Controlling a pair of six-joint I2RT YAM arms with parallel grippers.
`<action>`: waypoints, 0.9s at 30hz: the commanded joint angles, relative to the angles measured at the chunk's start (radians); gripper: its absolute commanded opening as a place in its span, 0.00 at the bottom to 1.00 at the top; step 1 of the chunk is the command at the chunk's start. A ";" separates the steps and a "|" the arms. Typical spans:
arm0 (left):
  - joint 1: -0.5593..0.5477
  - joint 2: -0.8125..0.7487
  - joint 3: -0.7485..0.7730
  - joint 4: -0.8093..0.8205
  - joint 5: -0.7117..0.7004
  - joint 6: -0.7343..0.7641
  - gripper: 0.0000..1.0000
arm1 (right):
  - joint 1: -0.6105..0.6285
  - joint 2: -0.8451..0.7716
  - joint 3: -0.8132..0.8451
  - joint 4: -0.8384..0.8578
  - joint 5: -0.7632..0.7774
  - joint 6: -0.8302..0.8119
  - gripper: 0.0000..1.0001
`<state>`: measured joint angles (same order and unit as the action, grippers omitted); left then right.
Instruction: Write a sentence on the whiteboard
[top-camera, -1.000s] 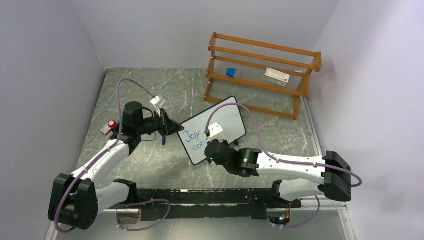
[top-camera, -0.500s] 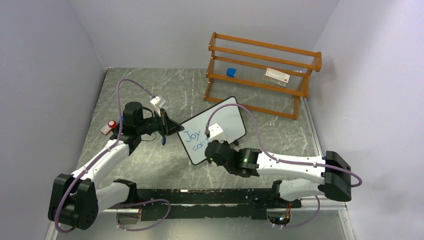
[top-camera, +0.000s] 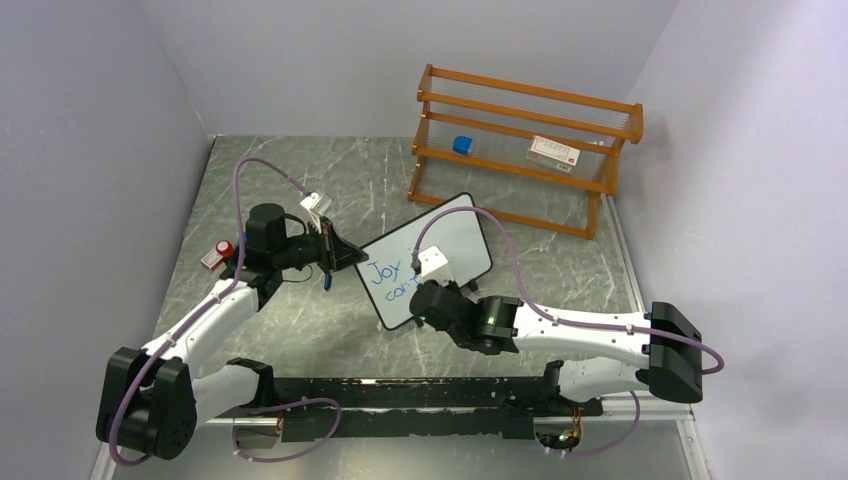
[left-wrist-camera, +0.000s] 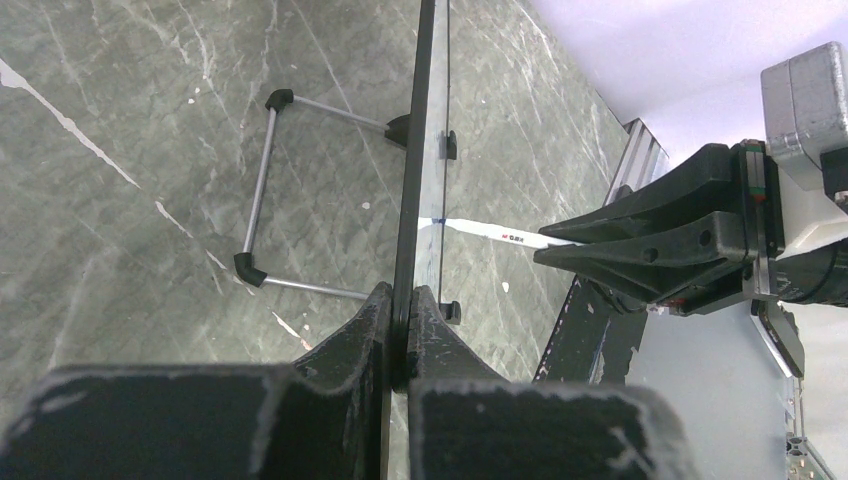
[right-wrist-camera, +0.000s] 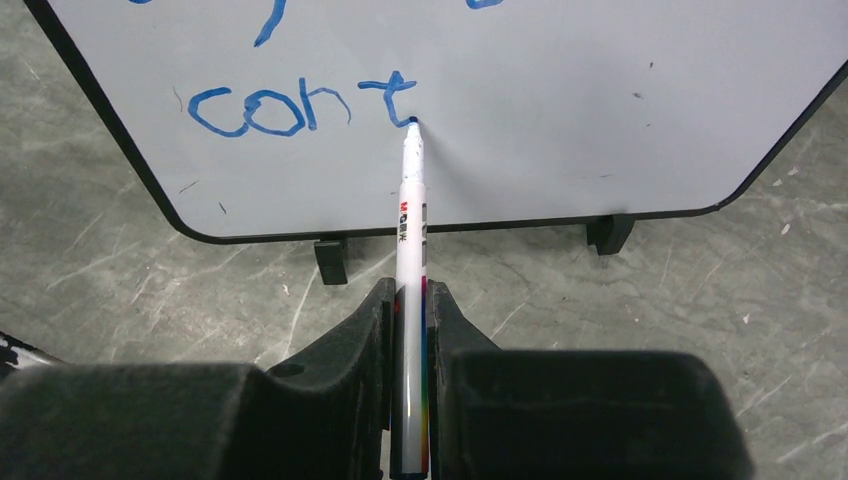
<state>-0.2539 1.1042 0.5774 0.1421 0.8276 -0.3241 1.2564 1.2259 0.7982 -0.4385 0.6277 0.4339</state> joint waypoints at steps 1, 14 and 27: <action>0.016 0.022 -0.016 -0.072 -0.104 0.066 0.05 | -0.002 -0.016 0.008 0.030 0.047 0.015 0.00; 0.016 0.023 -0.016 -0.070 -0.102 0.064 0.05 | -0.013 -0.060 0.001 0.021 0.046 -0.002 0.00; 0.016 0.025 -0.017 -0.068 -0.100 0.065 0.05 | -0.042 -0.037 0.002 0.033 0.037 -0.008 0.00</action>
<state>-0.2539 1.1042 0.5774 0.1421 0.8280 -0.3241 1.2259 1.1809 0.7982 -0.4255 0.6510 0.4309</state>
